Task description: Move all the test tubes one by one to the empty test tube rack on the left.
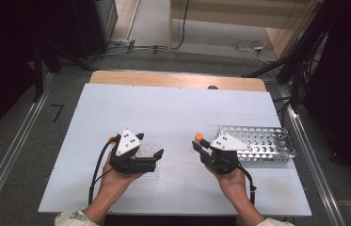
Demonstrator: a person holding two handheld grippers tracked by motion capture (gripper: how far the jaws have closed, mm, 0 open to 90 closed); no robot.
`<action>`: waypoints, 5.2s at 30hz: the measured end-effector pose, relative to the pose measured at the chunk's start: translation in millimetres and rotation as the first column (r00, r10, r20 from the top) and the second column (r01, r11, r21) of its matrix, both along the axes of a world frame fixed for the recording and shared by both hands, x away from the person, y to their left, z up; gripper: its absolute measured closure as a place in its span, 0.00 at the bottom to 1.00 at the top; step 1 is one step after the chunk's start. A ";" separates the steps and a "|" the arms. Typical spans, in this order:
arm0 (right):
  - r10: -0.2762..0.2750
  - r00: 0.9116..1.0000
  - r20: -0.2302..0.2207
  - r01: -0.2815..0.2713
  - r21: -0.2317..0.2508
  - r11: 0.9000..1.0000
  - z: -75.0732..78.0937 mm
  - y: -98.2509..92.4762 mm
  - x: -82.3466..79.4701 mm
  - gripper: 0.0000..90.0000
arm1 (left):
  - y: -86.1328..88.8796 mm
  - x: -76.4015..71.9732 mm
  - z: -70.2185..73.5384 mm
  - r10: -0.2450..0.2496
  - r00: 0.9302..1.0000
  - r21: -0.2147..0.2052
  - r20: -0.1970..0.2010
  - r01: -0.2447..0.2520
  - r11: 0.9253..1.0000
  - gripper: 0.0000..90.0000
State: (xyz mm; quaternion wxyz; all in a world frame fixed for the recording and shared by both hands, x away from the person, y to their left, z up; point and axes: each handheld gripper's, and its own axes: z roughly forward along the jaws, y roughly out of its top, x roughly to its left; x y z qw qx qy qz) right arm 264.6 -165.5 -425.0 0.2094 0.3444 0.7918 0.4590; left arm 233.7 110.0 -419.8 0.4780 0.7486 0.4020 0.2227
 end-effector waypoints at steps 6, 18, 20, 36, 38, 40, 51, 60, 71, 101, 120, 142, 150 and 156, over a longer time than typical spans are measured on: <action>0.042 0.999 -0.017 -0.042 -0.018 0.999 -5.8 9.8 -4.5 0.80 | -3.2 -3.9 2.4 0.002 1.000 -0.015 0.026 -0.001 1.000 0.23; 0.157 0.985 -0.066 -0.161 -0.050 0.986 -11.4 30.6 -15.0 0.80 | -15.6 -10.2 2.8 -0.089 0.996 -0.059 0.025 0.091 0.994 0.35; 0.174 0.982 -0.075 -0.179 -0.056 0.982 -12.6 33.6 -16.2 0.80 | -19.7 -11.1 1.7 -0.115 0.993 -0.060 0.024 0.116 0.991 0.39; 0.236 0.966 -0.104 -0.242 -0.039 0.970 -13.4 44.5 -24.2 0.80 | -36.5 -13.7 -4.2 -0.186 0.982 -0.036 0.025 0.187 0.982 0.63; 0.239 0.965 -0.104 -0.244 -0.035 0.969 -13.5 44.9 -24.0 0.80 | -36.9 -13.9 -4.5 -0.190 0.982 -0.038 0.025 0.191 0.981 0.65; 0.239 0.964 -0.113 -0.244 -0.033 0.969 -14.0 45.4 -24.2 0.80 | -37.5 -14.2 -4.6 -0.195 0.980 -0.034 0.025 0.196 0.980 0.67; 0.247 0.962 -0.115 -0.252 -0.031 0.967 -14.7 46.3 -24.5 0.80 | -39.4 -14.4 -6.4 -0.194 0.981 -0.022 0.024 0.194 0.981 0.75; 0.247 0.962 -0.114 -0.251 -0.029 0.967 -14.9 46.3 -24.5 0.80 | -39.8 -15.0 -5.6 -0.189 0.981 -0.024 0.028 0.190 0.981 0.78; 0.255 0.957 -0.136 -0.258 -0.004 0.966 -13.6 44.2 -22.0 0.31 | -22.4 -13.0 16.7 -0.156 0.985 -0.093 0.070 0.162 0.982 0.79; 0.227 0.961 -0.158 -0.232 -0.014 0.973 -18.4 41.6 -18.1 0.28 | 29.5 13.8 16.1 0.039 0.997 -0.068 0.067 -0.035 0.997 0.78; 0.222 0.963 -0.153 -0.227 -0.018 0.974 -18.9 40.3 -18.0 0.28 | 22.1 16.2 -1.3 0.024 1.000 0.015 0.007 -0.024 1.000 0.76; 0.157 0.979 -0.131 -0.158 0.001 0.987 -15.6 21.9 -9.8 0.26 | 26.3 11.0 3.1 0.058 0.998 -0.057 -0.002 -0.058 0.997 0.32; 0.092 0.988 -0.122 -0.090 0.022 0.996 -12.2 1.9 -3.2 0.25 | 30.8 7.0 6.4 0.071 0.997 -0.068 0.008 -0.070 0.995 0.30; 0.066 0.991 -0.115 -0.063 0.027 0.998 -10.6 -6.6 -1.2 0.25 | 32.4 6.5 5.6 0.074 0.997 -0.067 0.005 -0.073 0.995 0.30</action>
